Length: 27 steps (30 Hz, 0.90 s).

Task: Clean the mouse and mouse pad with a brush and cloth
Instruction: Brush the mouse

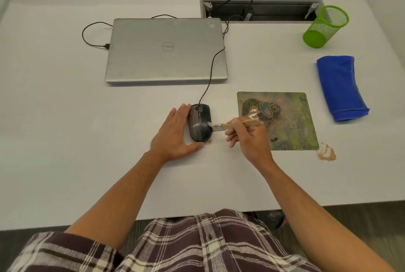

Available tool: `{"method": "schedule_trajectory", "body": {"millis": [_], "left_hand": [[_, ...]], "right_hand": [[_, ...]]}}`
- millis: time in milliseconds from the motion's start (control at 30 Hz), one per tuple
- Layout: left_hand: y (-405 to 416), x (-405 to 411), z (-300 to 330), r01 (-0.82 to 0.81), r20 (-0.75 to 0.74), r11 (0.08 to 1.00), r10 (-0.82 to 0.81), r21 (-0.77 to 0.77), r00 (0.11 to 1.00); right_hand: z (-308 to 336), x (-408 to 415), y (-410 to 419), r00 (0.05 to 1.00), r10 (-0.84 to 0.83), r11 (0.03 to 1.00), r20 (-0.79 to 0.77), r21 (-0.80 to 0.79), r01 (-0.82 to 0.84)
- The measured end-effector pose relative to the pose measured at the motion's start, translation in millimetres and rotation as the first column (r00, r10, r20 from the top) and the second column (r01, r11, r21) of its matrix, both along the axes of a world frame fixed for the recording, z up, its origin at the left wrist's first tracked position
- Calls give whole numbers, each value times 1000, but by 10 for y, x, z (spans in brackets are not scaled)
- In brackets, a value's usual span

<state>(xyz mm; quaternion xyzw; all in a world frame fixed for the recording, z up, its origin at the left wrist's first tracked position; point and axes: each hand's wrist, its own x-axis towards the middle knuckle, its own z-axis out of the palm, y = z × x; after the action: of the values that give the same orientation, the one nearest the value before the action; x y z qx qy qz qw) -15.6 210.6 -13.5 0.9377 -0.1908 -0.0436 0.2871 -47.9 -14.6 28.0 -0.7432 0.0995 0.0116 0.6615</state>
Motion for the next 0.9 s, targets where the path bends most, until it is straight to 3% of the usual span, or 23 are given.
{"method": "schedule_trajectory", "body": {"millis": [267, 433, 567, 900], "left_hand": [[-3, -8, 36, -4, -5, 1000, 4, -11, 1000], [0, -3, 45, 0, -16, 1000, 0, -10, 1000], [-4, -7, 50, -7, -20, 1000, 7, -18, 1000], [-7, -12, 40, -10, -17, 1000, 10, -19, 1000]], "right_hand": [[-64, -259, -29, 996, 85, 994, 11, -70, -84], [39, -108, -63, 997, -26, 995, 79, -92, 34], [143, 112, 58, 984, -14, 987, 176, -152, 41], [75, 277, 215, 998, 4, 979, 64, -203, 9]]}}
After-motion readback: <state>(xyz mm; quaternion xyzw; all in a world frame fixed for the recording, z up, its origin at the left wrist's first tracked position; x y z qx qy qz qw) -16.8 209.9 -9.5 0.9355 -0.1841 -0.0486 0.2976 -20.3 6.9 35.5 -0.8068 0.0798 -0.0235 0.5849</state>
